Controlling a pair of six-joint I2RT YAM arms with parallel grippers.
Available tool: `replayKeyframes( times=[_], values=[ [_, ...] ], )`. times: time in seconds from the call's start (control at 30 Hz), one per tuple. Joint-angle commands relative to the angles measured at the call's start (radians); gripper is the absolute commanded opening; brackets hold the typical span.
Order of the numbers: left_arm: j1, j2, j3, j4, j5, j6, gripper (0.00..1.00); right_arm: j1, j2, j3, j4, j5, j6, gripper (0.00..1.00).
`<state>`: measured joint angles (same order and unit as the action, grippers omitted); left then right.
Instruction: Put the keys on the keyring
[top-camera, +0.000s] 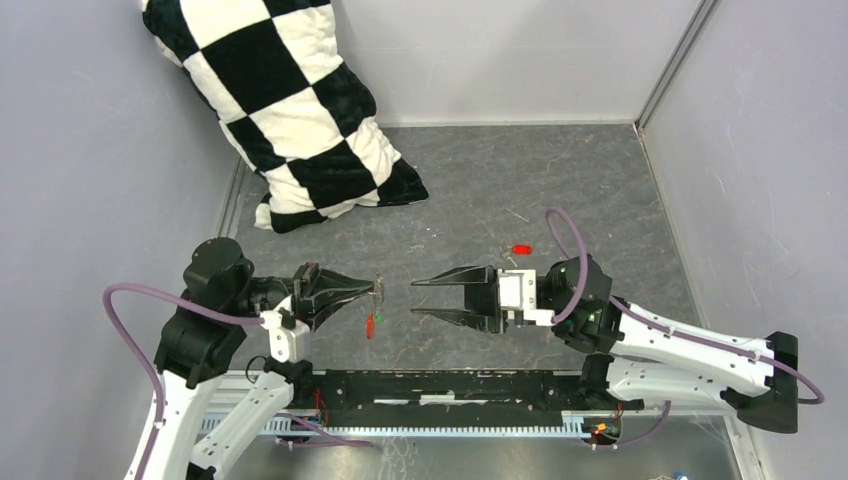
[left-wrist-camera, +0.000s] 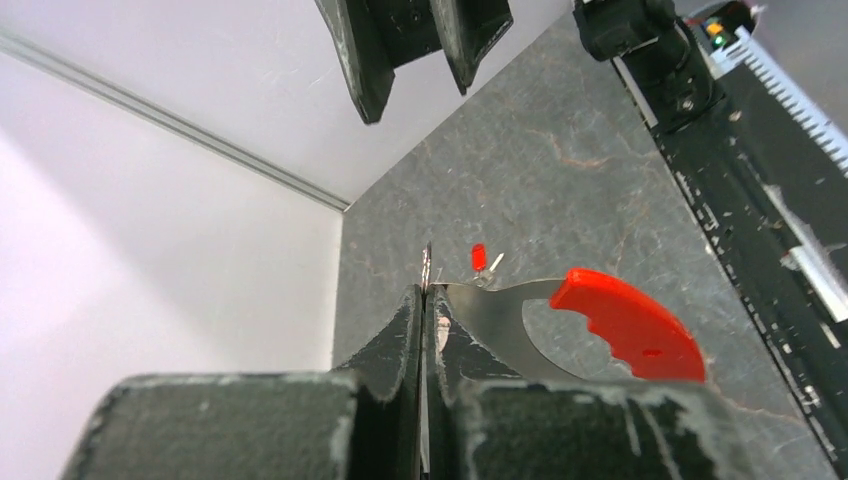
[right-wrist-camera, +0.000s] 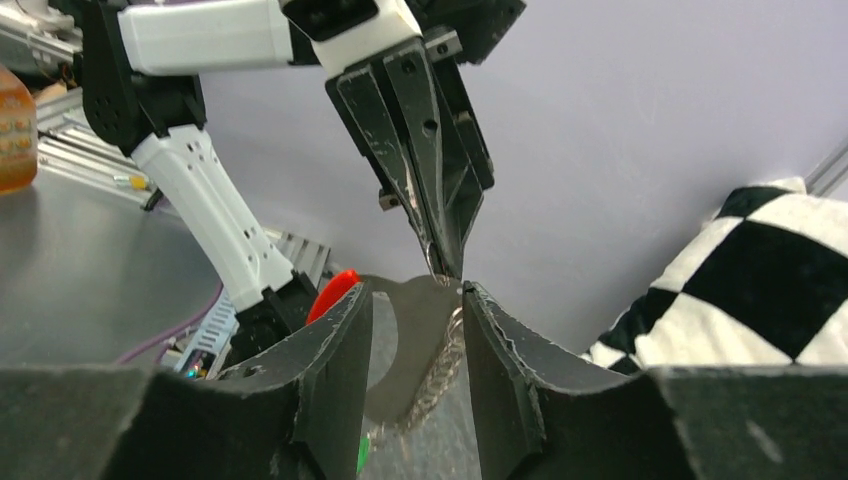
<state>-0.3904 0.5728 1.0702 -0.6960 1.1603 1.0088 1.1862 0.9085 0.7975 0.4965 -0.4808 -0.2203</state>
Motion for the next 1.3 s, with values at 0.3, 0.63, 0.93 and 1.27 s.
replayKeyframes(
  times=[0.3,0.63,0.93,1.27],
  values=[
    [-0.005,0.01,0.001,-0.15,0.009,0.409,0.02,-0.002,0.015,0.008,-0.042,0.069,-0.055,0.39],
    [-0.005,0.104,0.056,-0.151,-0.014,0.213,0.02,-0.002,0.086,0.061,-0.111,0.103,-0.089,0.41],
    [-0.005,0.198,0.143,-0.292,-0.048,0.173,0.02,-0.002,0.164,0.205,-0.294,0.159,-0.148,0.4],
    [-0.005,0.258,0.203,-0.293,-0.037,-0.051,0.02,-0.002,0.213,0.276,-0.35,0.166,-0.137,0.37]
  ],
)
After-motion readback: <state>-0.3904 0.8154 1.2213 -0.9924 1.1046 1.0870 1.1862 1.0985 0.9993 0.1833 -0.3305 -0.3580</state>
